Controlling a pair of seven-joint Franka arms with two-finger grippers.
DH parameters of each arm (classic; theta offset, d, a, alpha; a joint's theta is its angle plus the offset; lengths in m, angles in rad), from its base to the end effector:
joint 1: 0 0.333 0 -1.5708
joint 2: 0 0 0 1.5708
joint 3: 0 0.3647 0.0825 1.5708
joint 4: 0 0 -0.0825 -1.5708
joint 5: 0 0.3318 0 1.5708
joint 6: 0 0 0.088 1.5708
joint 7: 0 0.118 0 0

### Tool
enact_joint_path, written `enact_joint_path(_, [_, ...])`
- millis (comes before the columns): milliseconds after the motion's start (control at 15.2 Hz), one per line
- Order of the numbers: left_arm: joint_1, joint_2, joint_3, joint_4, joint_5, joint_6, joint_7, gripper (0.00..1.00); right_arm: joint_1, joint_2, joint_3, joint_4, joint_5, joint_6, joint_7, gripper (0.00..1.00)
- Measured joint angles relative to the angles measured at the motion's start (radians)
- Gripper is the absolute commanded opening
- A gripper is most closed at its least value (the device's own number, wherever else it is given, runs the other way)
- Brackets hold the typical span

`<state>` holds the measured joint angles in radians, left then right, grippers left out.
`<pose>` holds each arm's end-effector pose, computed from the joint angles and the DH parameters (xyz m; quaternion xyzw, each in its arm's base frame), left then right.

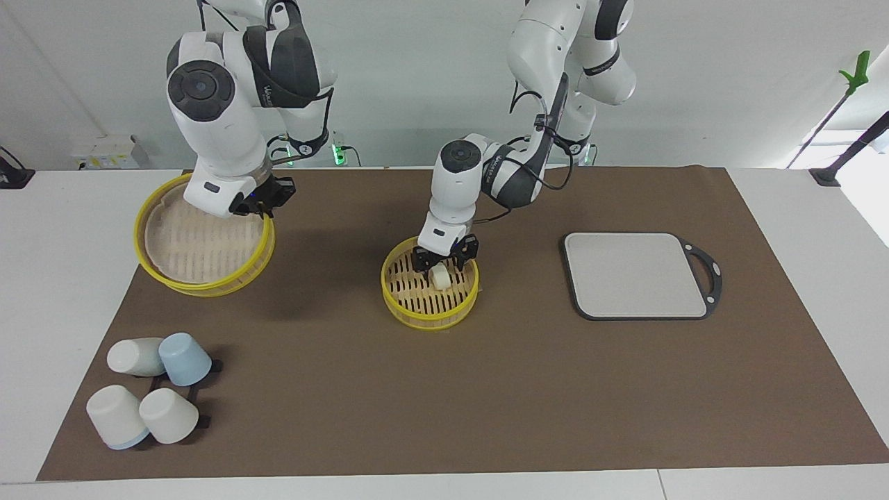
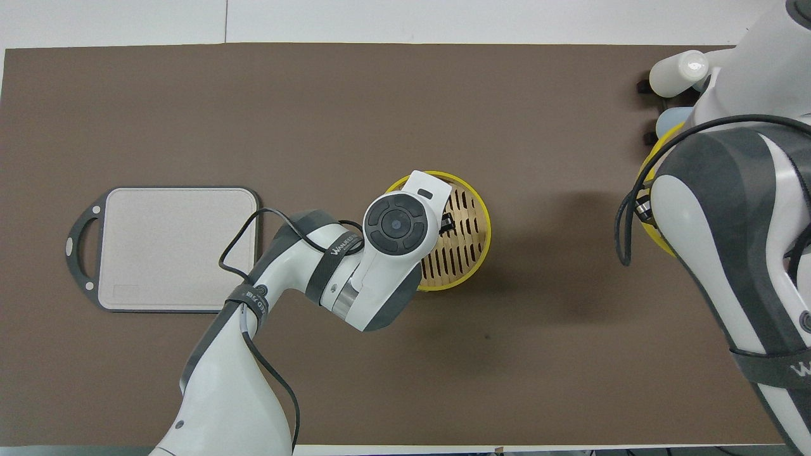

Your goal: Place bun in steamer

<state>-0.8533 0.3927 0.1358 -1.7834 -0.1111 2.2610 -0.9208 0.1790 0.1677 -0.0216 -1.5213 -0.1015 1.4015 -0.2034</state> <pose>0.4675 -0.4270 0.4092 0.9905 0.1284 0.0169 0.0455 0.5278 0.0714 0.5842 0.9725 0.1759 -0.1442 0.0492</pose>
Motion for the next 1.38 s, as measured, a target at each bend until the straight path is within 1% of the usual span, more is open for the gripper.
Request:
enact_joint_path(131, [0.045,-0.073,0.015,0.017,0.0,-0.125,0.01,1.0,0.014,0.0,0.009,-0.003,0.028,0.064,0.051,0.0])
enact_joint_path(197, [0.091,-0.126,0.019,0.027,0.001,-0.205,0.045,1.0,0.046,0.0,0.015,-0.005,0.046,0.107,0.115,0.0])
enact_joint_path(394, [0.272,-0.295,0.027,0.04,0.001,-0.43,0.227,1.0,0.247,0.027,0.026,0.002,0.093,0.208,0.439,0.0])
enact_joint_path(526, [0.397,-0.381,0.031,0.041,0.008,-0.545,0.39,1.0,0.379,0.096,0.031,0.042,0.102,0.271,0.641,0.0])
enact_joint_path(591, [0.453,-0.409,0.031,0.043,0.021,-0.593,0.481,1.0,0.425,0.143,0.031,0.073,0.102,0.301,0.712,0.0])
enact_joint_path(657, [0.503,-0.428,0.032,0.048,0.042,-0.636,0.578,1.0,0.462,0.197,0.03,0.106,0.102,0.327,0.773,0.0])
enact_joint_path(788, [0.575,-0.446,0.033,0.066,0.098,-0.709,0.754,1.0,0.503,0.301,0.028,0.156,0.102,0.411,0.847,0.0])
enact_joint_path(920, [0.612,-0.446,0.032,0.08,0.119,-0.746,0.868,1.0,0.509,0.365,0.028,0.182,0.102,0.475,0.866,0.0])
enact_joint_path(1117, [0.632,-0.448,0.031,0.09,0.124,-0.766,0.928,1.0,0.52,0.401,0.027,0.192,0.103,0.522,0.904,0.0])
enact_joint_path(1380, [0.646,-0.467,0.029,0.093,0.125,-0.778,0.948,1.0,0.528,0.406,0.025,0.184,0.102,0.527,0.921,0.0])
